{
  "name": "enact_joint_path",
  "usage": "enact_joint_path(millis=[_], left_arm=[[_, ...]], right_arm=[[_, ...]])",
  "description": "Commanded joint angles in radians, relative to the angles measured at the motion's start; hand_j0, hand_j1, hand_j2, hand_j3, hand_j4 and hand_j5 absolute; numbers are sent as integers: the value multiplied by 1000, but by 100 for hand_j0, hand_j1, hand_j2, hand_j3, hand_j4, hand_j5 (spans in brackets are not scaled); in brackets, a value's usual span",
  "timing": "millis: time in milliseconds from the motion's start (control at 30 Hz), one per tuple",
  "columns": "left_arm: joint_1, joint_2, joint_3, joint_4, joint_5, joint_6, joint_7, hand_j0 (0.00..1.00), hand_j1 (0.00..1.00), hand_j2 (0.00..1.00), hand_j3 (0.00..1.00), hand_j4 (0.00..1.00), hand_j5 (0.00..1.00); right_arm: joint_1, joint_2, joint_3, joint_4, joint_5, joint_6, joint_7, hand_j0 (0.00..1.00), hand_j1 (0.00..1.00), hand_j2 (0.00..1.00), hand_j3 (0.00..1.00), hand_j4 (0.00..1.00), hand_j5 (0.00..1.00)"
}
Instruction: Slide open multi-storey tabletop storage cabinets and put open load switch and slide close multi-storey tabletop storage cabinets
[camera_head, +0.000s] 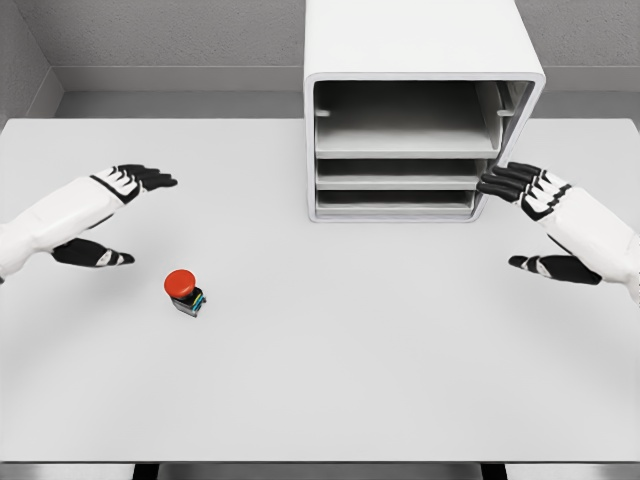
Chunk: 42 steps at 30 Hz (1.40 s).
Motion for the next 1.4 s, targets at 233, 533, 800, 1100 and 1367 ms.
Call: enact_joint_path(millis=[233, 533, 800, 1100, 1367], left_arm=[[2, -2, 54, -6, 12, 3, -6, 100, 100, 100, 100, 100, 100], [95, 23, 23, -66, -121, 3, -6, 100, 100, 100, 100, 100, 100], [146, 15, 17, -118, -103, 3, -6, 100, 100, 100, 100, 100, 100], [150, 3, -37, -150, -116, 3, -6, 100, 100, 100, 100, 100, 100], [146, -21, -52, -138, -147, 3, -6, 97, 97, 97, 97, 97, 97]], right_arm=[[-9, 2, 21, -9, 22, -1, 3, 100, 100, 100, 100, 100, 100], [-72, 5, 71, -6, 30, -1, 1, 100, 100, 100, 100, 100, 100], [-140, 76, 104, -3, 59, -1, 15, 100, 100, 100, 100, 100, 100], [-202, 160, 113, 8, 56, -1, 136, 94, 94, 94, 94, 94, 94], [-268, 235, 136, 54, 54, -1, 221, 93, 93, 93, 93, 93, 93]])
